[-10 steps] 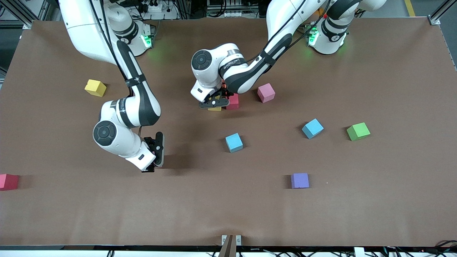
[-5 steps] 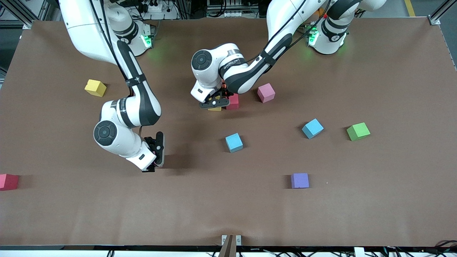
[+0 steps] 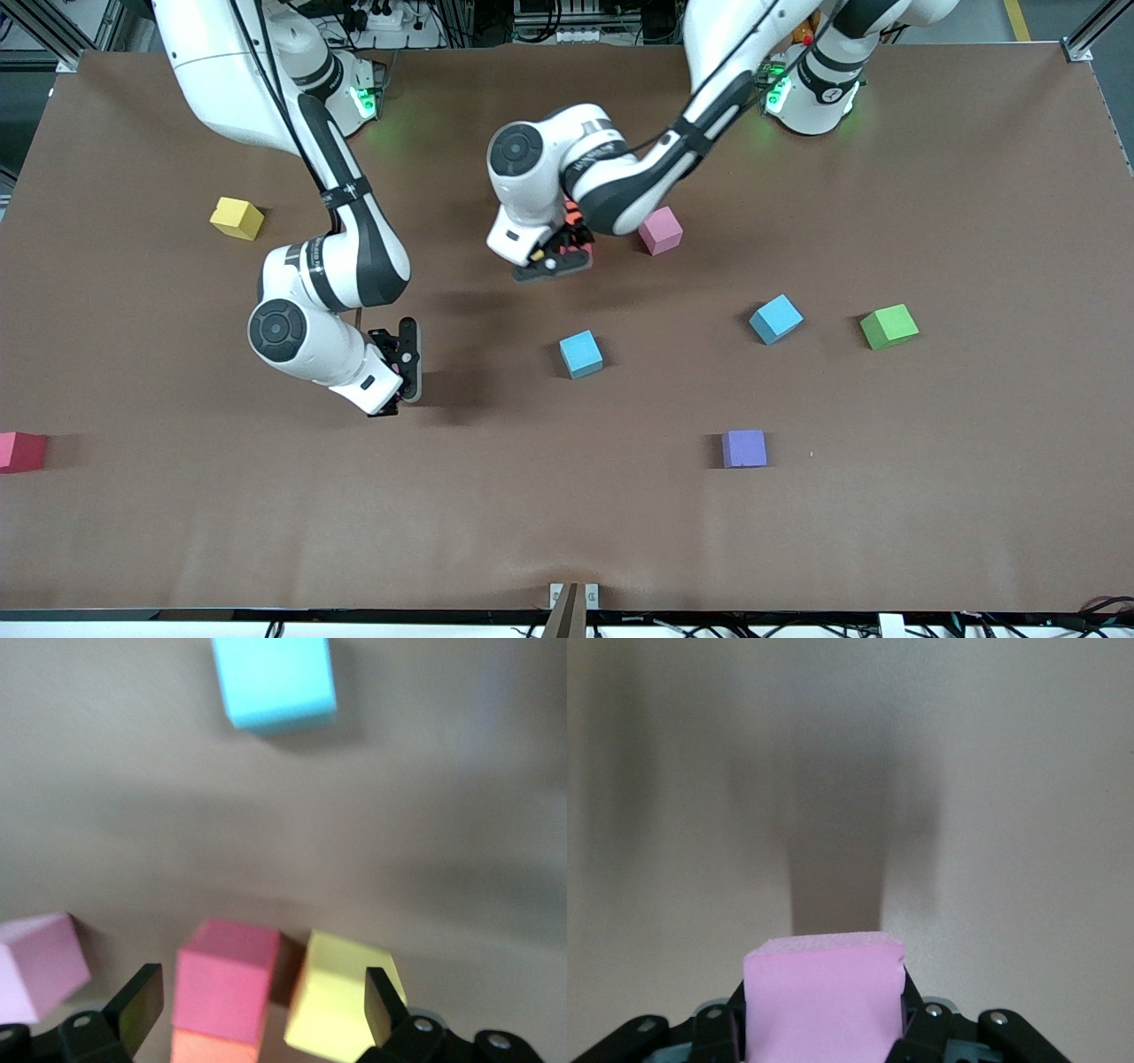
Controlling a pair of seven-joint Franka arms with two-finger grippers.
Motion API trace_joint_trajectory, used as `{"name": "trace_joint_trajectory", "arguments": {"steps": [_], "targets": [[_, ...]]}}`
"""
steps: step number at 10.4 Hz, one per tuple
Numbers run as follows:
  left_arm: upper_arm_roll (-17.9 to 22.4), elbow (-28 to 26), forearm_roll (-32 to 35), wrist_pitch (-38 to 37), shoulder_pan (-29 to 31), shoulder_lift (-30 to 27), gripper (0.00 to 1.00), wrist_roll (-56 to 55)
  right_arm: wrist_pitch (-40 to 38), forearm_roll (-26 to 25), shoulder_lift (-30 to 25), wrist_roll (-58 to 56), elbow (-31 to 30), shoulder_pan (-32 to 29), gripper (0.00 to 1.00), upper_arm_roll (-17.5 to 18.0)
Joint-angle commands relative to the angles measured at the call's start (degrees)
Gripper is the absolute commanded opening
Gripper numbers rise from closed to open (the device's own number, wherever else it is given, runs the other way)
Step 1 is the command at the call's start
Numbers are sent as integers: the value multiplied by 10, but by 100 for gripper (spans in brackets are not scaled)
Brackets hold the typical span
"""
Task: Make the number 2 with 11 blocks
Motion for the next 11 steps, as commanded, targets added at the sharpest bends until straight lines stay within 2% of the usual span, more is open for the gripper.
{"name": "trace_joint_trajectory", "arguments": {"steps": [1, 3, 6, 7, 9, 11], "targets": [[-2, -16, 8, -17, 57, -28, 100, -6, -12, 9, -15, 38, -10, 26, 0, 0], [-2, -16, 29, -23, 112, -36, 100, -5, -11, 11, -15, 43, -17, 41, 0, 1], [-2, -16, 50, -23, 191, -54, 100, -1, -4, 13, -57, 112, -79, 76, 0, 9], [-2, -15, 58, -23, 215, -55, 100, 6, 16, 14, -78, 124, -115, 88, 0, 9], [-2, -11, 72, -23, 254, -55, 100, 29, 113, 56, -124, 128, -232, 110, 0, 11], [-2, -11, 86, -23, 282, -53, 100, 38, 188, 71, -162, 130, -315, 156, 0, 11]]}}
